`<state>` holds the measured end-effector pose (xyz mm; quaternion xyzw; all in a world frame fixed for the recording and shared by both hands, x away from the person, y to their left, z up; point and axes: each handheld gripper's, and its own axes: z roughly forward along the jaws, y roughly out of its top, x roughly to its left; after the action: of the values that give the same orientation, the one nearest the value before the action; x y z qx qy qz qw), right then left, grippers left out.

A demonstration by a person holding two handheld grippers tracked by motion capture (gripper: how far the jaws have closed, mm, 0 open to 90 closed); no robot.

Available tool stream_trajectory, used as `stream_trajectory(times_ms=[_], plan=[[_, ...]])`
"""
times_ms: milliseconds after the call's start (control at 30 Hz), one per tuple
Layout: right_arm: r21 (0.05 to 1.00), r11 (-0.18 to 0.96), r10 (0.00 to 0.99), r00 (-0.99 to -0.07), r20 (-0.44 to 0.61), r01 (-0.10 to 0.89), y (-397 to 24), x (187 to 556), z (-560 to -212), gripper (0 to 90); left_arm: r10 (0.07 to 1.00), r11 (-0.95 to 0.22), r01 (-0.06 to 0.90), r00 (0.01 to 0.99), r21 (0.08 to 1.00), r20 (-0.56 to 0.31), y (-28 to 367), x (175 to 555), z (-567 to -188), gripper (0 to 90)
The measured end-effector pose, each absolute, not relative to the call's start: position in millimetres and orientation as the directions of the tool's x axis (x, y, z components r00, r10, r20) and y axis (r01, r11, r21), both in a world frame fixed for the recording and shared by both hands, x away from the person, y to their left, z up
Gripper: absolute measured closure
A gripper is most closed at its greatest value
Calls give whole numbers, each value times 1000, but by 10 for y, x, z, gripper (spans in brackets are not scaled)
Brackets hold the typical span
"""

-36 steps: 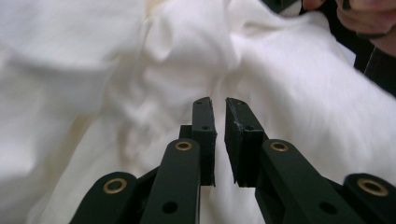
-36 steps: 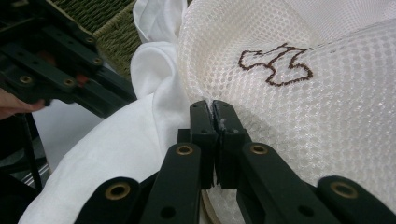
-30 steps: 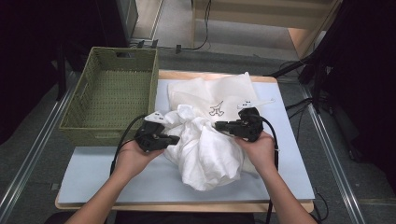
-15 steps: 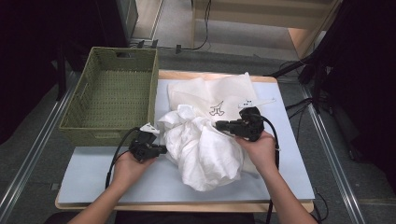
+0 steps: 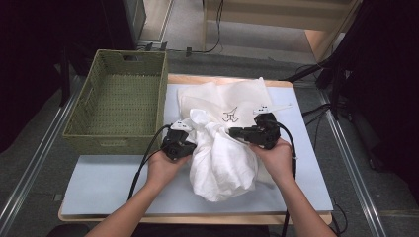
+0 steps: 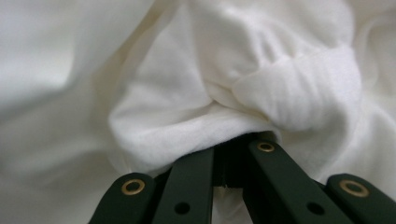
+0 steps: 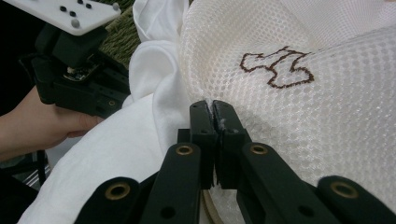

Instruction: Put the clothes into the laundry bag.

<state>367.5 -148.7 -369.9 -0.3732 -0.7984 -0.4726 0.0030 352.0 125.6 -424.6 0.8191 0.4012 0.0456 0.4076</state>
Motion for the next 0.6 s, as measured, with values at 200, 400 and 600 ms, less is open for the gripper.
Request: stream_trajectory(times_ms=[200,400,600], plan=[[757,273,595,-722,353,594,-1486,3668,-3675,895,644,-365,561,728,743,-234,1016,3540,-4106,900],[769,256,594,-723,353,586,-1496,3637,-3609,895,573,-437,451,807,778,-146,726,3464,-3944,900],[780,232,591,-721,362,582,-1534,3623,-3569,896,575,-448,440,808,779,-126,572,3489,-3929,900]])
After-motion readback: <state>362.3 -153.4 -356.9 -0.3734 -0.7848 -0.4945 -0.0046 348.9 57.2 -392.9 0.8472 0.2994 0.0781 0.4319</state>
